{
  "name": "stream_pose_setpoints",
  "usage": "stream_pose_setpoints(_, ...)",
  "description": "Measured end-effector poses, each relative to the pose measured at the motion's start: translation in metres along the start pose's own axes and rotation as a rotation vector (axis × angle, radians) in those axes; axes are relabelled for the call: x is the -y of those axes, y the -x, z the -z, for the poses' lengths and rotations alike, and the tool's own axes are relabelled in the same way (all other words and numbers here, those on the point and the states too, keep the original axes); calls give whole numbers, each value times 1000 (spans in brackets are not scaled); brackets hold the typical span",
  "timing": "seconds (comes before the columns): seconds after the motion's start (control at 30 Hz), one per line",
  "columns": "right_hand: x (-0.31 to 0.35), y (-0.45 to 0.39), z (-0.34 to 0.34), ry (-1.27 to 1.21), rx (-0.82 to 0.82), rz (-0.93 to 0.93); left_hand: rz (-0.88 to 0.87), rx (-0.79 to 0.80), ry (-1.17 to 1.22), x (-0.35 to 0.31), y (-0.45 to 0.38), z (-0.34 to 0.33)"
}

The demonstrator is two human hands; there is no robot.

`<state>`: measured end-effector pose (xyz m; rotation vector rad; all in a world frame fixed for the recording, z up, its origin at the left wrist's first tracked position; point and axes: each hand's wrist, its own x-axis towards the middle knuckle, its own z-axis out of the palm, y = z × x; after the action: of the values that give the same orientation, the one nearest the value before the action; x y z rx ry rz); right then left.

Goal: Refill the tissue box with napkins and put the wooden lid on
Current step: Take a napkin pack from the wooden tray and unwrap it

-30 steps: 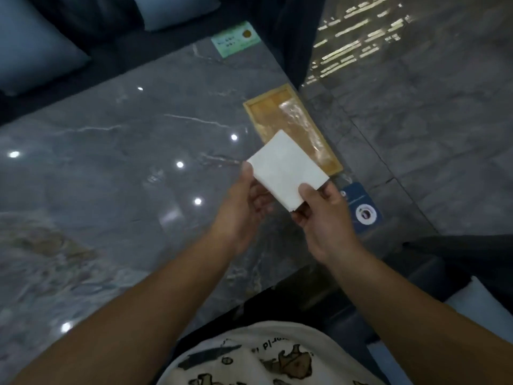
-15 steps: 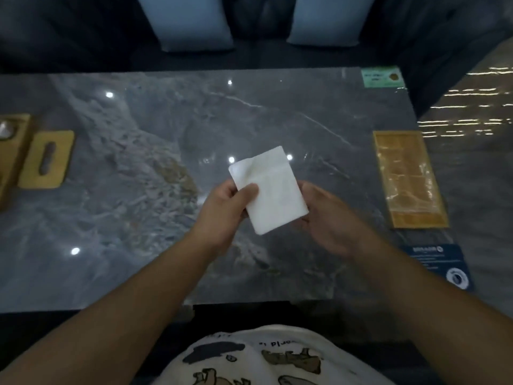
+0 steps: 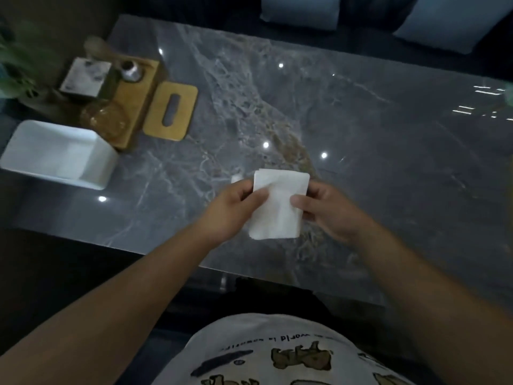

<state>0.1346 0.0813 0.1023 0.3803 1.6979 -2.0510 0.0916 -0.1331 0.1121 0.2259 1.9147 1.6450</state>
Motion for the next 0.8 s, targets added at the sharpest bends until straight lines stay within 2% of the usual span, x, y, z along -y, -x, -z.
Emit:
stream_pose_setpoints(0.13, -7, -23, -17, 146, -50, 74, 0, -36, -13, 21, -6, 24)
stream_pose_setpoints(0.23, -13, -35, -23, 312, -137, 161, -58, -57, -149, 35, -11, 34)
stream_pose_setpoints(0.37, -22, -48, -21, 610, -167, 361, -252, -114, -318, 52, -15, 40)
stream_pose_setpoints(0.43, -30, -54, -20, 687, -177, 447, -370, -95, -458, 65, -18, 40)
stream_pose_setpoints(0.53, -45, -62, -17, 760, -202, 510, -435, -89, -574, 82, -24, 39)
stream_pose_setpoints(0.7, -64, -72, -16, 696, -176, 282, -351, -123, -583, 102, -29, 35)
stream_pose_setpoints(0.8, -63, -78, -16, 679, -175, 304, -306, -107, -553, 104, -35, 33)
